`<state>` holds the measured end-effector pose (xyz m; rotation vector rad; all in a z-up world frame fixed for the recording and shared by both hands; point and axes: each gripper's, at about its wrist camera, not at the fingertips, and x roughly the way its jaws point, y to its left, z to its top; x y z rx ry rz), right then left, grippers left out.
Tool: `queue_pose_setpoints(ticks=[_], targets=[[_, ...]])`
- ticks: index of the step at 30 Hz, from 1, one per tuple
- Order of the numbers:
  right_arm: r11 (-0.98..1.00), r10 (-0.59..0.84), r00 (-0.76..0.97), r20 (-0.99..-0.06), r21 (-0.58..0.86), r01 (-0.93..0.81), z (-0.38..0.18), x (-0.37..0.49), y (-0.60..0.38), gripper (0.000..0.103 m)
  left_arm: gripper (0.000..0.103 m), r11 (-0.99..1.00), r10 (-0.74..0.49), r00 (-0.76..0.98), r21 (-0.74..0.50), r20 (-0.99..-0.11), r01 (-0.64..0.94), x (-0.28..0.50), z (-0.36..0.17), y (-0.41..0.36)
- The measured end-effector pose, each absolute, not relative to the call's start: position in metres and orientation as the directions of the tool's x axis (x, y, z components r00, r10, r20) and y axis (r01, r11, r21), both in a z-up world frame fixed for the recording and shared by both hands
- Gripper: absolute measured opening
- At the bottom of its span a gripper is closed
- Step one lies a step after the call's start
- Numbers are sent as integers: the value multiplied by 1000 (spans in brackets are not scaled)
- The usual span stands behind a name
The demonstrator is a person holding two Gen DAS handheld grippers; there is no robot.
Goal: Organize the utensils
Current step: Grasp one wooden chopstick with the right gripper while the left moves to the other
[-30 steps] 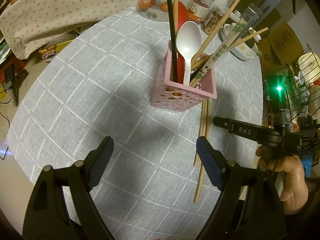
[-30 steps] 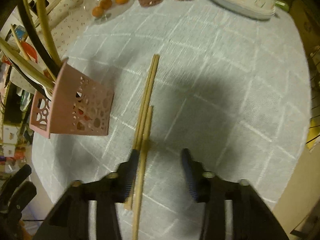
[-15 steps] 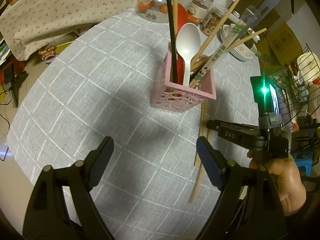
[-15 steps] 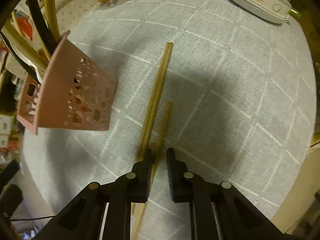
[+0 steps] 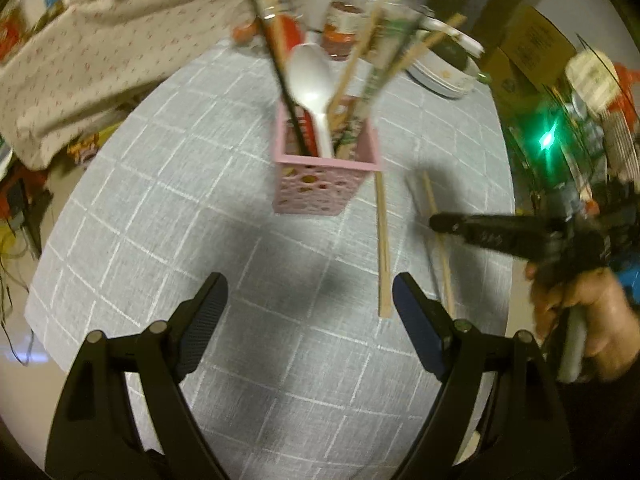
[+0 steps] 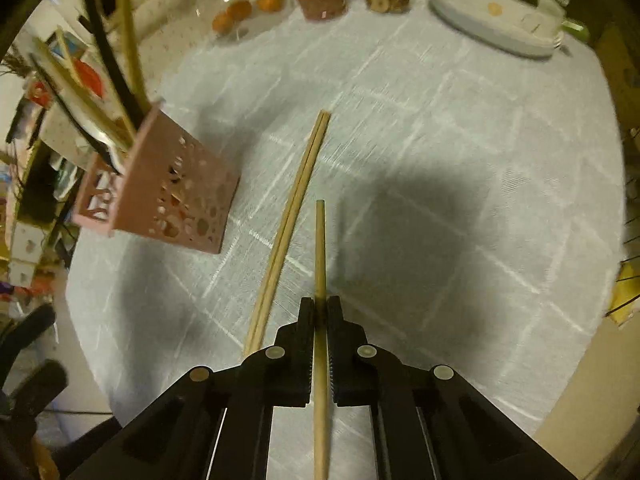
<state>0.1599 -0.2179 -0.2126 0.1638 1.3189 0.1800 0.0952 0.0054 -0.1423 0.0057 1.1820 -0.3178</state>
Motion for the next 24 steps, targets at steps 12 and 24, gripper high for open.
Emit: queue_pose_setpoints(ticks=[12, 24], targets=[[964, 247, 276, -929, 264, 26, -192, 126, -299, 6, 51, 899, -171, 444, 45, -880, 435, 79, -159, -127], [944, 281, 314, -907, 321, 80, -187, 113, -347, 6, 42, 975, 0, 471, 104, -882, 194, 180, -210, -193]])
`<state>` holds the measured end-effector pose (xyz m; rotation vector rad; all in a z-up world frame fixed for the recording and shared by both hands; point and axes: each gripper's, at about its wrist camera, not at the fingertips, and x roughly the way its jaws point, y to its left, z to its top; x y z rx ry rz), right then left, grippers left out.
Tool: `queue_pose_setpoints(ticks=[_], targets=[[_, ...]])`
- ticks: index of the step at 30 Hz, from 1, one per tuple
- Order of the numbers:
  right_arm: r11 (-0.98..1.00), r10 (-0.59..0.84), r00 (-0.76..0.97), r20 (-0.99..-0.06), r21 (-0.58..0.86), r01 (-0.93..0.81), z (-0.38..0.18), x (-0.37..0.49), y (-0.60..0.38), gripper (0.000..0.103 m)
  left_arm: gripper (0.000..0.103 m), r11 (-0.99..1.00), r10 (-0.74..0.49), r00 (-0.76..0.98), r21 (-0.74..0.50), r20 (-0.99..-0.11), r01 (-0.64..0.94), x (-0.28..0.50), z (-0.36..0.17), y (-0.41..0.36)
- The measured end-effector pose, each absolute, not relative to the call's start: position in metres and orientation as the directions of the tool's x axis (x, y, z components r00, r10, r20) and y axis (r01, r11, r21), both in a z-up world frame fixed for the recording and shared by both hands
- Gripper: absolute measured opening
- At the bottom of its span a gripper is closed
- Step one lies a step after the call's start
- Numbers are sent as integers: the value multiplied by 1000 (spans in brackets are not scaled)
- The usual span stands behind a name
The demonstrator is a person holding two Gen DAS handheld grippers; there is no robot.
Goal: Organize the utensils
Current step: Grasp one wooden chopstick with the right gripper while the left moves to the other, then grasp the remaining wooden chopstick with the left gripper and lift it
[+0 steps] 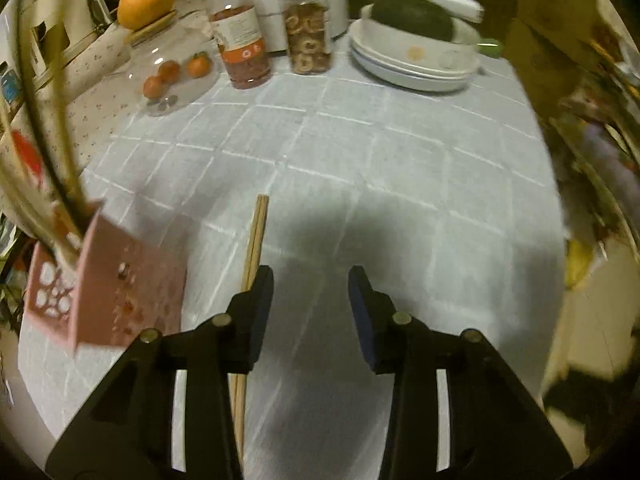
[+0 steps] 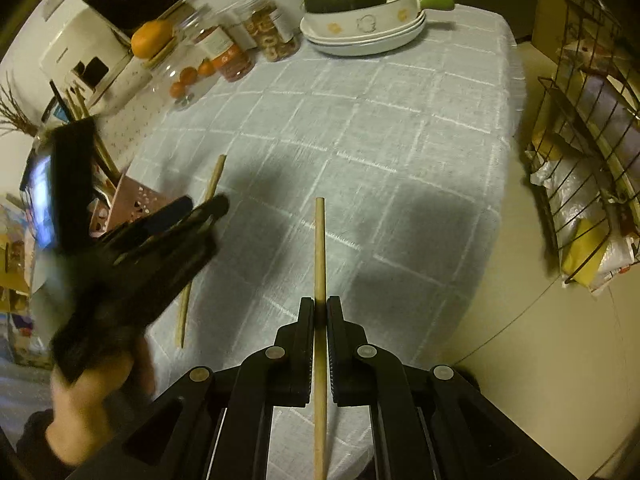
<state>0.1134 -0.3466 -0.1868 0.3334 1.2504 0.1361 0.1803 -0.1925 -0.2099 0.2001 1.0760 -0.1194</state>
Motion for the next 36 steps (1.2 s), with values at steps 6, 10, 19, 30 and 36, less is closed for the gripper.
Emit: queue_pose_setpoints(ticks=[6, 10, 19, 30, 36], targets=[[939, 298, 319, -900, 336, 70, -182, 117, -346, 6, 42, 991, 36, 454, 89, -890, 97, 209, -222, -190], [939, 306, 321, -896, 340, 56, -181, 121, -340, 6, 42, 989, 62, 446, 117, -893, 96, 220, -228, -191], [939, 306, 313, -899, 340, 58, -184, 123, -336, 6, 60, 993, 21, 382, 62, -924, 96, 231, -239, -186], [939, 304, 317, -898, 339, 60, -182, 123, -336, 6, 64, 991, 36, 370, 82, -928, 109, 230, -243, -184], [937, 308, 324, -895, 344, 60, -180, 122, -338, 6, 58, 997, -16, 339, 9, -940, 72, 231, -245, -175]])
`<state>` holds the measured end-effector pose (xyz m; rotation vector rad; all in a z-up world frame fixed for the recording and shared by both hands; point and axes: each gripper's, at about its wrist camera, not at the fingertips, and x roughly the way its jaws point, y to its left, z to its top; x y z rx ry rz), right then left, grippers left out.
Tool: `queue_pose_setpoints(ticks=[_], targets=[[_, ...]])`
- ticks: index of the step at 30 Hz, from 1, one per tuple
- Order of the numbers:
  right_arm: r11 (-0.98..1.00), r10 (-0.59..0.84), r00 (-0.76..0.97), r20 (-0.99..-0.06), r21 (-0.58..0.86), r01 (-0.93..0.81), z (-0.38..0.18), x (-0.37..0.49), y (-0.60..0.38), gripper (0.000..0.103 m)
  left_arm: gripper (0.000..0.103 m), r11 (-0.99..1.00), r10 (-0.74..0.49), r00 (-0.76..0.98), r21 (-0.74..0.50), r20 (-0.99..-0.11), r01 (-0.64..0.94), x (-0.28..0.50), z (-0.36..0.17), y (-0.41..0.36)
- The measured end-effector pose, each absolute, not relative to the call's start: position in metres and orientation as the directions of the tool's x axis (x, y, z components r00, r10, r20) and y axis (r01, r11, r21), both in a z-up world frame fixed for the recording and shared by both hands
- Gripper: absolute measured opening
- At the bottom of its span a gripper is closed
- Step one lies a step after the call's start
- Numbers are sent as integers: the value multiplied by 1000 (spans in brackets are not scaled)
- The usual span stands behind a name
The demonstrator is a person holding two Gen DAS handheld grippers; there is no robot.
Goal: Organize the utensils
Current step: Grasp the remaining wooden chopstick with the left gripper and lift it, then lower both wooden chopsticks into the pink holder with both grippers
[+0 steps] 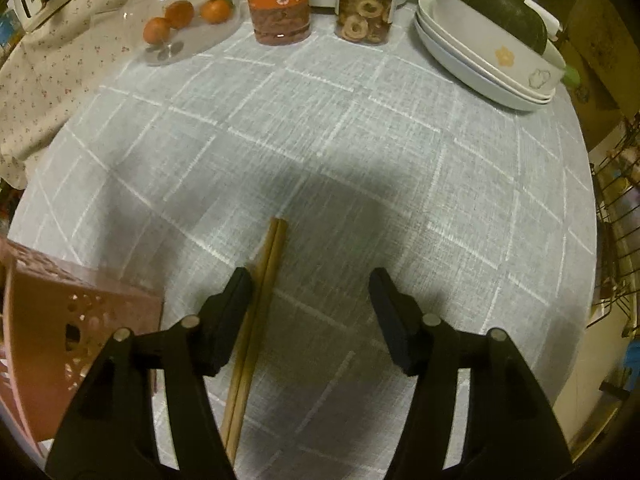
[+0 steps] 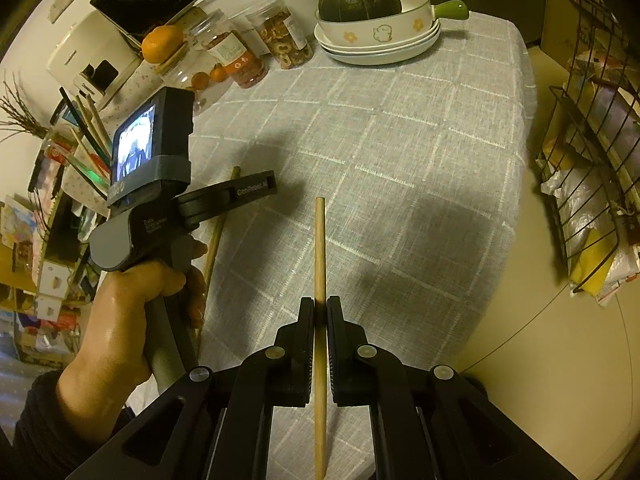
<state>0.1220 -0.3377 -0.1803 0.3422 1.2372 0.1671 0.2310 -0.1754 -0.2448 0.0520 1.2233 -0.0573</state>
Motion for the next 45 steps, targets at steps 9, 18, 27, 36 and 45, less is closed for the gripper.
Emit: queue_pose_setpoints(ticks=[9, 18, 27, 36, 45], targets=[[943, 286, 352, -891, 328, 63, -173, 121, -339, 6, 15, 997, -44, 360, -17, -932, 79, 213, -241, -165], [950, 273, 403, -874, 312, 33, -151, 109, -331, 6, 9, 975, -173, 347, -110, -922, 193, 170, -230, -169], [956, 269, 476, -837, 292, -27, -117, 90, -312, 6, 9, 935, -308, 393, -198, -867, 295, 113, -180, -140], [963, 266, 536, -801, 239, -122, -88, 74, -278, 6, 9, 915, -354, 469, -197, -809, 351, 80, -125, -97], [959, 282, 607, -743, 203, -197, -54, 73, -245, 6, 9, 917, -374, 580, -198, -723, 346, 75, -70, -45]])
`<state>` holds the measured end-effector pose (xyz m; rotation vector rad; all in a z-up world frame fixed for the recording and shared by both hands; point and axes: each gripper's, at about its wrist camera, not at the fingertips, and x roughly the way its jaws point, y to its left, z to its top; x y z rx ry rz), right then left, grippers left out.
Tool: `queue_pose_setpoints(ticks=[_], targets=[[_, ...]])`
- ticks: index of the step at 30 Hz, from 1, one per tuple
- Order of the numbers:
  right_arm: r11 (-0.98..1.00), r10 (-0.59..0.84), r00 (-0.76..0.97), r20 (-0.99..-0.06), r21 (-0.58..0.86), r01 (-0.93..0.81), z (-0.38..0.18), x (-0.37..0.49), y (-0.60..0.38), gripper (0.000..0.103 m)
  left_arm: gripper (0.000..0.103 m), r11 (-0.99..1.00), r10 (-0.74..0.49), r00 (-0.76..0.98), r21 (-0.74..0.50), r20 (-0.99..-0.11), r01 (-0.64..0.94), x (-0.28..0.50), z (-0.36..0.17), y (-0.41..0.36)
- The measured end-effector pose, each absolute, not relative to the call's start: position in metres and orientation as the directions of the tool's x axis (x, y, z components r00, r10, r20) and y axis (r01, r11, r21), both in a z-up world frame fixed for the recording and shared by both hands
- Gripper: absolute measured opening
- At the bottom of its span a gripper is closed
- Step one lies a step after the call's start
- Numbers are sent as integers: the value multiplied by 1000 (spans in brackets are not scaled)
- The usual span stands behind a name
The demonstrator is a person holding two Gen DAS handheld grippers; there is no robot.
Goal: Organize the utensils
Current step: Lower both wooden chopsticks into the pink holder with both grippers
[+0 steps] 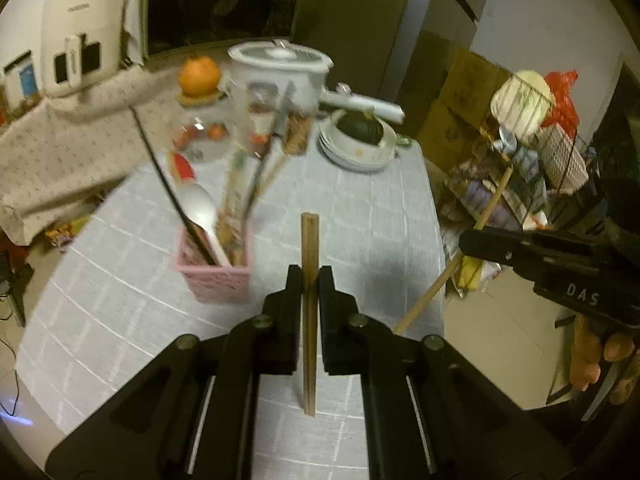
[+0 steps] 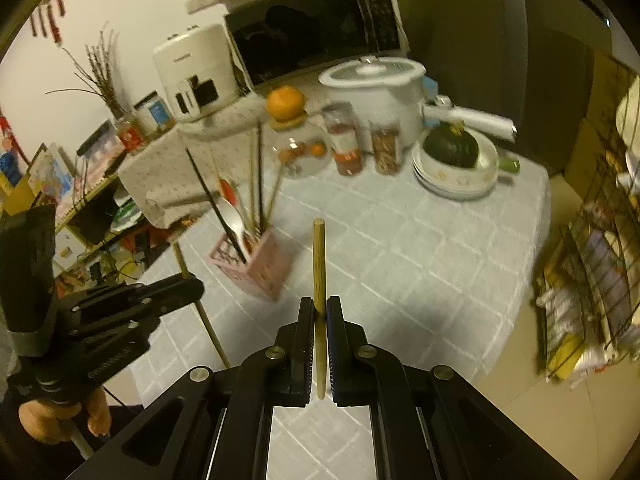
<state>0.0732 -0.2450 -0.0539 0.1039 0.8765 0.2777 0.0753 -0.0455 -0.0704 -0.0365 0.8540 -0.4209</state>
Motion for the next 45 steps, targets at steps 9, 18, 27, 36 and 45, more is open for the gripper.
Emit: queue_pose_setpoints(ticks=[9, 18, 27, 36, 45], targets=[[951, 307, 654, -691, 206, -229, -29, 85, -219, 6, 9, 914, -404, 697, -296, -593, 278, 80, -28, 5], [944, 331, 690, -644, 219, -248, -10, 102, -196, 6, 9, 934, -326, 832, -286, -449, 212, 86, 3, 36], [939, 345, 702, -623, 236, -251, -7, 112, -179, 6, 9, 959, -237, 900, -236, -365, 157, 104, -4, 35], [936, 351, 703, -618, 238, -258, -7, 113, -177, 6, 9, 980, -182, 886, -149, -425, 130, 124, -29, 17], [939, 344, 697, -629, 236, -250, -11, 116, -179, 6, 9, 984, -169, 818, -142, -550, 108, 148, -59, 13]])
